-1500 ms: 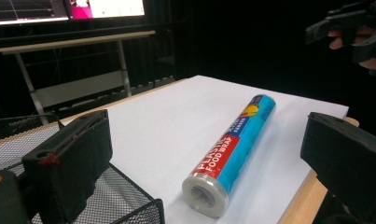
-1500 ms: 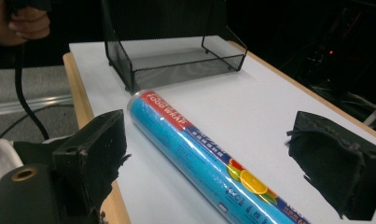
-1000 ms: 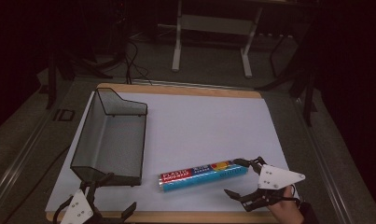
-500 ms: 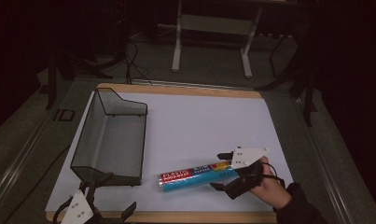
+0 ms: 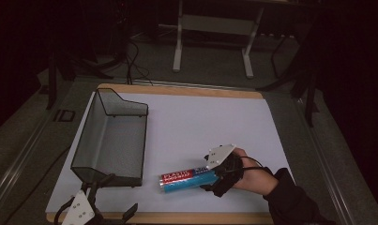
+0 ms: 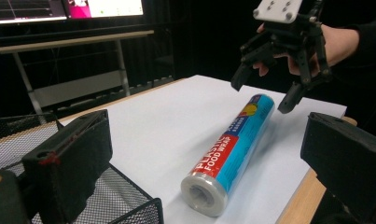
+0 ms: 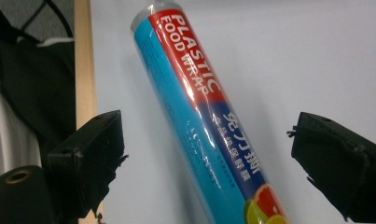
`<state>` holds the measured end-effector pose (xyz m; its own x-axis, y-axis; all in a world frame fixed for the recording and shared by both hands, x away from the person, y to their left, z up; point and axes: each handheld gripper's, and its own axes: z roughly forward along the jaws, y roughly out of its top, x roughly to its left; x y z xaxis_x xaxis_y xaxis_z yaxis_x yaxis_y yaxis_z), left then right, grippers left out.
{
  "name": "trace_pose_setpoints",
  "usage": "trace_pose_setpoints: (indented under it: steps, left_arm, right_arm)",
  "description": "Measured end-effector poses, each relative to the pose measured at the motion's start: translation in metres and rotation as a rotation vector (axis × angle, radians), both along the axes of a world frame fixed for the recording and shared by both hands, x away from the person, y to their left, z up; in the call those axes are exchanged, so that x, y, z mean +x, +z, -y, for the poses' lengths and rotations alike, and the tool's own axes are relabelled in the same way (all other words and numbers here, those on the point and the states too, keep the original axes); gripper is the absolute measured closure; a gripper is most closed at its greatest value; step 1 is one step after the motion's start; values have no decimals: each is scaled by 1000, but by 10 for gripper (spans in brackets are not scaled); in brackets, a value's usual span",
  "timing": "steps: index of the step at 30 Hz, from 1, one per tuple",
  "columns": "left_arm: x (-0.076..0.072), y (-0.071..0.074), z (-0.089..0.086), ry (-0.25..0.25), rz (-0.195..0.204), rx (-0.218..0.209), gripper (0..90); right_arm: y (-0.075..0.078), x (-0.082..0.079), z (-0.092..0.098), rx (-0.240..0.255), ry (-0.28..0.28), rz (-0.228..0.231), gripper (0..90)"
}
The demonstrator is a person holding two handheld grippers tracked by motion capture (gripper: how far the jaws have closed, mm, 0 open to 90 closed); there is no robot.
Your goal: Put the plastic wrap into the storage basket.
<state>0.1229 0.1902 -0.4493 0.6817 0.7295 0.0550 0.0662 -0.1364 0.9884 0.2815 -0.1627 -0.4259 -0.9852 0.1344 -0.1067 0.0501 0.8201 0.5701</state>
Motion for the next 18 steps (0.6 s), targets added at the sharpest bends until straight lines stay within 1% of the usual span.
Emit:
trace_pose_setpoints:
  steps: [3, 6, 8, 10, 12, 14, 16, 18]
  left_arm:
    - [0, 0, 0, -2, -2, -3, 28]
    - [0, 0, 0, -3, -1, -4, 28]
    - [0, 0, 0, 1, 2, 0, 28]
    - [0, 0, 0, 1, 8, -2, 27]
    - [0, 0, -1, 2, 7, -4, 27]
    - [0, 0, -1, 2, 4, -6, 27]
    - [0, 0, -1, -1, 3, -6, 27]
    - [0, 0, -1, -3, 2, -4, 27]
  right_arm:
    - [-2, 4, -8, -54, 21, 22, 94]
    - [-5, 8, -16, -106, 39, 23, 106]
    - [-8, 10, -22, -139, 48, 33, 106]
    - [-11, 13, -28, -178, 55, 23, 106]
    - [-15, 15, -34, -210, 76, 14, 126]
    - [-18, 16, -39, -257, 97, 10, 127]
    - [-23, 18, -44, -286, 112, -5, 127]
    - [-29, 19, -48, -326, 127, -2, 127]
